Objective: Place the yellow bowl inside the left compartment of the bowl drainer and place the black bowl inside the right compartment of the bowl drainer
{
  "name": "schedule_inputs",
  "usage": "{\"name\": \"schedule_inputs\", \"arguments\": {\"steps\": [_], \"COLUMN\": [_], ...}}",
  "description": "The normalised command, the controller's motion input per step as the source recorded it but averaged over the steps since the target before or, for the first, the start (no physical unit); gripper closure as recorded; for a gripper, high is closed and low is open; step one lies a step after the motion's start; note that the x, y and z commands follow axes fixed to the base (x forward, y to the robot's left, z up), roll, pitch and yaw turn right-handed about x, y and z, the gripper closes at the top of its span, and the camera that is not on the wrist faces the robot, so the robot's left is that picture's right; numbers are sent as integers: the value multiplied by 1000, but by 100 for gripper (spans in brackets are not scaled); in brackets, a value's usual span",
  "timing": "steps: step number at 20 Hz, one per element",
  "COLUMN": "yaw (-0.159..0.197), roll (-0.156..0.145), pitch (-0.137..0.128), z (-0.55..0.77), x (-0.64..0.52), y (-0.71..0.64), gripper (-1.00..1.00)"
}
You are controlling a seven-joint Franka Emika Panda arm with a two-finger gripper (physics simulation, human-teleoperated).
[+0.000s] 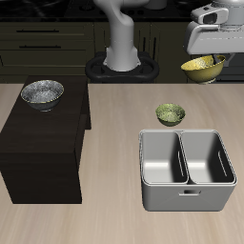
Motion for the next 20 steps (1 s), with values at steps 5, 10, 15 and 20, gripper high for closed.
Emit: {"name": "schedule_inputs", "arguments": {"steps": [5,10,15,20], "yaw": [5,-5,-24,-3], "roll": [6,13,13,15], "pitch": [23,10,20,39], "z": [165,171,79,-101], "x": [260,174,140,266], "y": [102,113,142,104], "gripper": [100,100,100,100]}}
